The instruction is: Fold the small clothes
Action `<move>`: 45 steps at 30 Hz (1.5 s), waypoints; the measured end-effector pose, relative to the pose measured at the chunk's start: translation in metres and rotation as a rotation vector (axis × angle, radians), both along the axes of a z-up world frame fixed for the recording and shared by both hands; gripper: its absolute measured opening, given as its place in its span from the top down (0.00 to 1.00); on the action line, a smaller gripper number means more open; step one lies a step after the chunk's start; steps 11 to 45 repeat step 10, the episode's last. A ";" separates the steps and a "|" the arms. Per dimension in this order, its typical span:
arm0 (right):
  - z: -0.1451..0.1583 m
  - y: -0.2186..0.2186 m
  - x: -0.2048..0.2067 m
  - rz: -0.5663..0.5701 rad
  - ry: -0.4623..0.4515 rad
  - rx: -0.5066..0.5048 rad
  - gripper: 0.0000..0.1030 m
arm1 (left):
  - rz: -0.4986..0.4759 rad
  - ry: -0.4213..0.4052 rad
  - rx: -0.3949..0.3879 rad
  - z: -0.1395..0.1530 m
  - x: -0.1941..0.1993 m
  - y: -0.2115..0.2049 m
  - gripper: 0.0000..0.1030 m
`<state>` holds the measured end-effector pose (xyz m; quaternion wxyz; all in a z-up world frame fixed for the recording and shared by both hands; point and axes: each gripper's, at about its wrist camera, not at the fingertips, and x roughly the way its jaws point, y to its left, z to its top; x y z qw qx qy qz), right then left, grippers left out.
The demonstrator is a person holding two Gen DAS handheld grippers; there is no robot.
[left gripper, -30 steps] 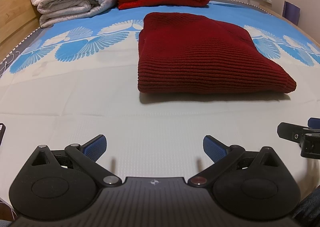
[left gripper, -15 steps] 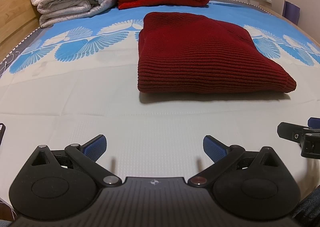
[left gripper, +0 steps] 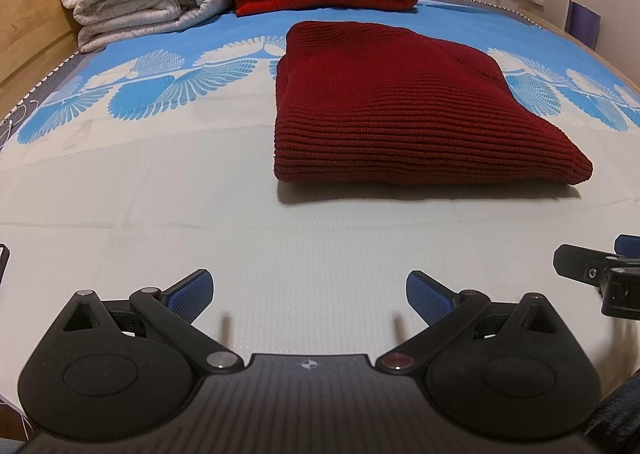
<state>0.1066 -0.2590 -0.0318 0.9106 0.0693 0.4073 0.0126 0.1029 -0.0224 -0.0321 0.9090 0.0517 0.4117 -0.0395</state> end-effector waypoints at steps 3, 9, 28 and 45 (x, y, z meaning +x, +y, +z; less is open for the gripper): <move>0.000 0.000 0.000 -0.001 0.001 0.001 0.06 | 0.001 0.000 0.001 0.000 0.000 0.000 0.00; 0.000 -0.002 0.000 0.002 0.002 0.003 0.06 | -0.004 0.005 0.004 0.000 -0.001 -0.001 0.00; 0.000 -0.001 0.000 0.003 0.002 0.003 0.06 | -0.006 0.004 0.003 0.000 -0.001 -0.002 0.00; 0.000 -0.001 0.000 0.003 0.002 0.003 0.06 | -0.006 0.004 0.003 0.000 -0.001 -0.002 0.00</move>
